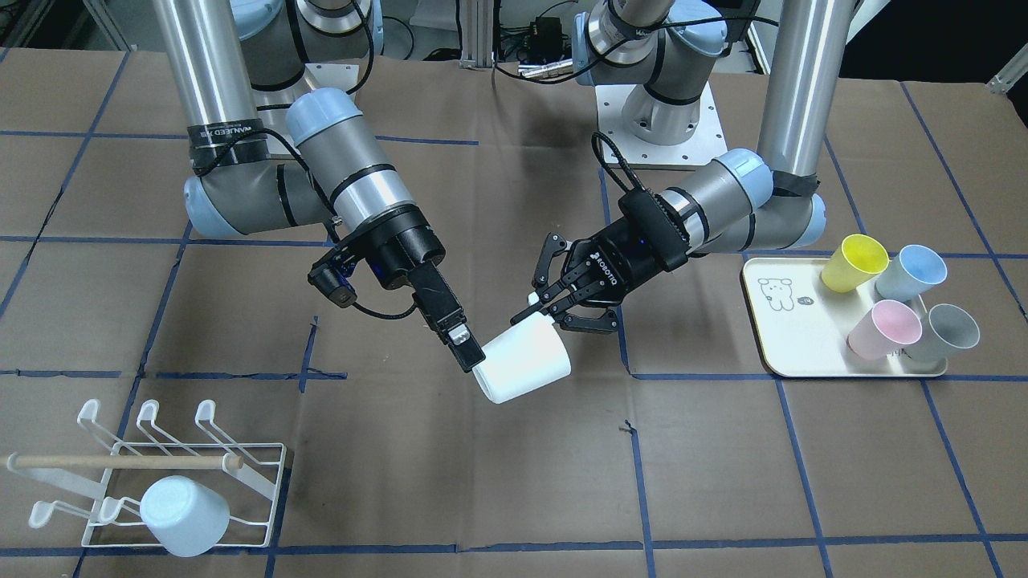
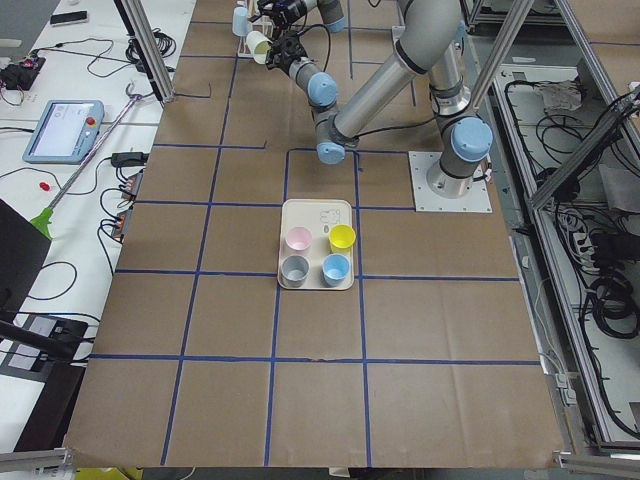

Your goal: Transfer IKEA cup to right arm and place on rack

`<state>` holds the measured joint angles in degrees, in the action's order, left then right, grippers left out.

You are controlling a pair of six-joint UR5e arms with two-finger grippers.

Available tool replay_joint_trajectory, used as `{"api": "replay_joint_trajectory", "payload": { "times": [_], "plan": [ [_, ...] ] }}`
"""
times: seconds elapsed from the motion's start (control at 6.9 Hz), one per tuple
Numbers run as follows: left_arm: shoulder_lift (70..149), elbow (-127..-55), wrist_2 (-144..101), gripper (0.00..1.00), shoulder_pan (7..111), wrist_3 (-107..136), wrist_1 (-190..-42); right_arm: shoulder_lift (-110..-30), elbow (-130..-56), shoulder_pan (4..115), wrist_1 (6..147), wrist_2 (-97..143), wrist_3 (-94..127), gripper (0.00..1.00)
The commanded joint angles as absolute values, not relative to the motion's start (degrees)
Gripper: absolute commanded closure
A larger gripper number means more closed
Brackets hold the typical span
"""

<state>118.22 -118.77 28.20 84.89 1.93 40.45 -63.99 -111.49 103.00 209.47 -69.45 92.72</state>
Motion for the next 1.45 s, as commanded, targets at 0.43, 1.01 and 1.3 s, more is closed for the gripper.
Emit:
{"api": "replay_joint_trajectory", "payload": {
  "times": [0.43,1.01,1.3],
  "plan": [
    [118.1,-118.9,28.2,0.98,84.9,1.9,40.3,-62.2,-110.1,103.7,209.4,-69.3,91.9,0.04],
    [118.1,-118.9,28.3,0.97,84.9,1.9,40.3,-61.8,-109.3,104.1,209.3,-69.3,91.5,0.05],
    [118.1,-118.9,28.6,0.97,84.9,1.9,40.3,-60.4,-107.2,105.6,208.9,-69.5,90.4,0.06]
  ]
}}
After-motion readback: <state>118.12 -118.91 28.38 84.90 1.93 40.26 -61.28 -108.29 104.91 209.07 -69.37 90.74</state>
